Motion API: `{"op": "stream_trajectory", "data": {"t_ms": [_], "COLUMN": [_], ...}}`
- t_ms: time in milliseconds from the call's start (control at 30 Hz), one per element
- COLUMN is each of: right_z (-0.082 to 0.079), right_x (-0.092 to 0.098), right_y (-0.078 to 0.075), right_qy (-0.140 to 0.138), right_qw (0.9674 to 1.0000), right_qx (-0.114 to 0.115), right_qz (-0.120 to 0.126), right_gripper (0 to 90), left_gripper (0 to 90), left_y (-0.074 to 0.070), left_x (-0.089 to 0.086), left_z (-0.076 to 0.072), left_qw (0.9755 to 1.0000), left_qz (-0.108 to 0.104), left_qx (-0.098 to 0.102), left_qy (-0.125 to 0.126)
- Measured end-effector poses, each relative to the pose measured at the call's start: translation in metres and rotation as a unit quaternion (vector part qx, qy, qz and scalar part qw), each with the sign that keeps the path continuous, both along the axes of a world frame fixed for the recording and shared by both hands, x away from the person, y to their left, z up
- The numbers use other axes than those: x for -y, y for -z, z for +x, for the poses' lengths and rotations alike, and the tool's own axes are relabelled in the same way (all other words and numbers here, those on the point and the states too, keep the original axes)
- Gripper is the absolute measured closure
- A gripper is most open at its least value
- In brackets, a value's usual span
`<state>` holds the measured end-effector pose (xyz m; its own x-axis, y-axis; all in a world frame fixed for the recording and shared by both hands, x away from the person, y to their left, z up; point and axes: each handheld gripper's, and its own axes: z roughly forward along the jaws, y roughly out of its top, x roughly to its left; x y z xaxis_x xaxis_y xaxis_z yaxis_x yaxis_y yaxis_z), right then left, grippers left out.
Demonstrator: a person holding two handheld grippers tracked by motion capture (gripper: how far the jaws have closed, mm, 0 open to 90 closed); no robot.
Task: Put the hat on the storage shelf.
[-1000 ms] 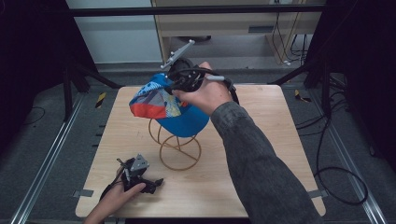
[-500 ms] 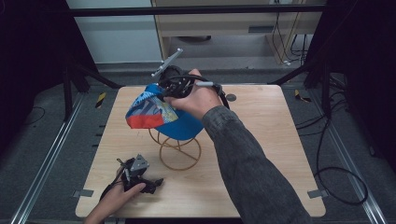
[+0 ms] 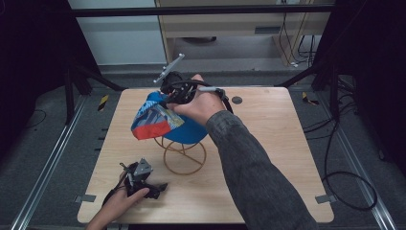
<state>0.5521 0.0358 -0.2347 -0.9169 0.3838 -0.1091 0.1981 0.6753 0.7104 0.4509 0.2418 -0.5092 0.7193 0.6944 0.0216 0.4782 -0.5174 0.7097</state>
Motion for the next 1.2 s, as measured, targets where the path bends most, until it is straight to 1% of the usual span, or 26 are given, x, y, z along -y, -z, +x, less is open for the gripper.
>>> {"op": "stream_trajectory", "data": {"t_ms": [167, 267, 467, 800, 933, 1100, 1200], "right_z": [-0.0005, -0.0008, 0.0008, -0.0022, 0.0001, 0.0004, 0.0], "right_x": [-0.0009, -0.001, -0.0014, -0.0005, -0.0025, -0.0044, -0.0037], "right_y": [0.0021, 0.0021, 0.0033, 0.0037, 0.0059, 0.0088, 0.0082], "right_qy": [-0.003, -0.004, 0.003, -0.007, -0.002, -0.001, 0.0], "right_qw": [1.0, 1.0, 1.0, 0.9998, 0.9999, 0.9999, 0.9999], "right_qx": [-0.006, -0.007, -0.006, -0.016, -0.012, -0.012, -0.013], "right_qz": [0.002, -0.001, -0.005, -0.007, -0.005, -0.005, -0.003], "right_gripper": [89.5, 89.4, 89.1, 89.0, 86.4, 85.2, 81.4], "left_gripper": [0.0, 0.0, 0.0, 0.0, 0.0, 0.0, 0.0], "left_y": [-0.0002, -0.0001, 0.0002, 0.0002, 0.0002, 0.0001, 0.0001], "left_x": [-0.0002, -0.0001, 0.0, 0.0001, 0.0001, 0.0, 0.0], "left_z": [0.0001, 0.0001, 0.0001, 0.0001, 0.0, 0.0001, 0.0001], "left_qw": [1.0, 1.0, 1.0, 1.0, 1.0, 1.0, 1.0], "left_qz": [0.002, 0.001, -0.001, -0.001, -0.001, -0.001, -0.001], "left_qx": [0.001, 0.001, 0.001, 0.0, 0.0, 0.0, 0.0], "left_qy": [0.001, 0.0, 0.0, 0.0, 0.0, 0.001, 0.001]}}
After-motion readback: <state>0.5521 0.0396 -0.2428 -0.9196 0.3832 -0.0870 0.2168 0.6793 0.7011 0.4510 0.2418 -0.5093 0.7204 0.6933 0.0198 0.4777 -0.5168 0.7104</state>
